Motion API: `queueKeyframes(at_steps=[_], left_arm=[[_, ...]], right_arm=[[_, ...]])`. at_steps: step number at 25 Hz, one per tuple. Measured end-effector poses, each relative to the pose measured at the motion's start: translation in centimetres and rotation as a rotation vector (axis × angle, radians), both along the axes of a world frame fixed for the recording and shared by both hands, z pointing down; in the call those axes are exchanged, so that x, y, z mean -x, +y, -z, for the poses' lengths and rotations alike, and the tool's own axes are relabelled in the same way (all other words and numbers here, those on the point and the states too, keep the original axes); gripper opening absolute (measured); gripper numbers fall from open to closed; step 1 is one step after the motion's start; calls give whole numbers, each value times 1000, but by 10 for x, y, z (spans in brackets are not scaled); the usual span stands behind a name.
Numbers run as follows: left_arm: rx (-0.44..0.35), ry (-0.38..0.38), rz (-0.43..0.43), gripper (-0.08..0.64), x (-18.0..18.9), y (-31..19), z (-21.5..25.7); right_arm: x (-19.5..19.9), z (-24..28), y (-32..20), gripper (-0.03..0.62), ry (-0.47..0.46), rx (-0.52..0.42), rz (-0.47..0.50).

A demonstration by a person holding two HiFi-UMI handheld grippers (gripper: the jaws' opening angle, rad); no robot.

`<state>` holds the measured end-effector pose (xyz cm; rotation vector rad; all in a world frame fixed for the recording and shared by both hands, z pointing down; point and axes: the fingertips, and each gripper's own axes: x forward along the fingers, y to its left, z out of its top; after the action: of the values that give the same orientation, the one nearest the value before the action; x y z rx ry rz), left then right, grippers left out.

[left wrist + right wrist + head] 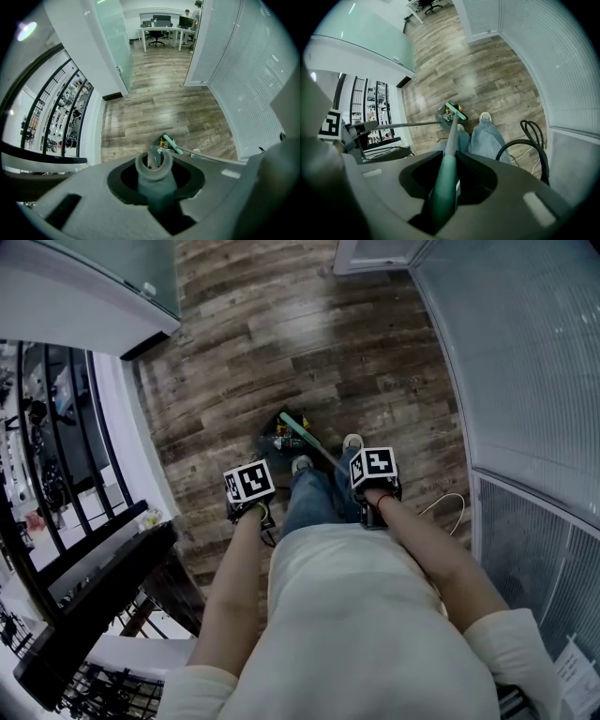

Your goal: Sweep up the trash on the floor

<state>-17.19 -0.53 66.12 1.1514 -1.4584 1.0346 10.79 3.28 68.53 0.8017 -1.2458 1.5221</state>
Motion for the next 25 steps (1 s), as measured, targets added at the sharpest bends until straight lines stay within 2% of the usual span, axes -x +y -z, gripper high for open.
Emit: queueKeyframes(at_steps=[6, 12, 19, 22, 25], left_arm=[[-9, 8, 0, 95, 3, 1, -6], [-12, 13, 0, 94, 3, 4, -10], [-12, 11, -2, 94, 4, 5, -7], [-16, -12, -8, 94, 7, 2, -4], [-8, 4, -3, 94, 2, 4, -2]], right_arm=[[4, 8, 2, 95, 4, -28, 55], [-6, 13, 1, 95, -16, -21, -10], [-12, 23, 2, 95, -31, -38, -13], [-14, 25, 0, 95, -31, -49, -19], [-18, 26, -4, 95, -26, -60, -28]])
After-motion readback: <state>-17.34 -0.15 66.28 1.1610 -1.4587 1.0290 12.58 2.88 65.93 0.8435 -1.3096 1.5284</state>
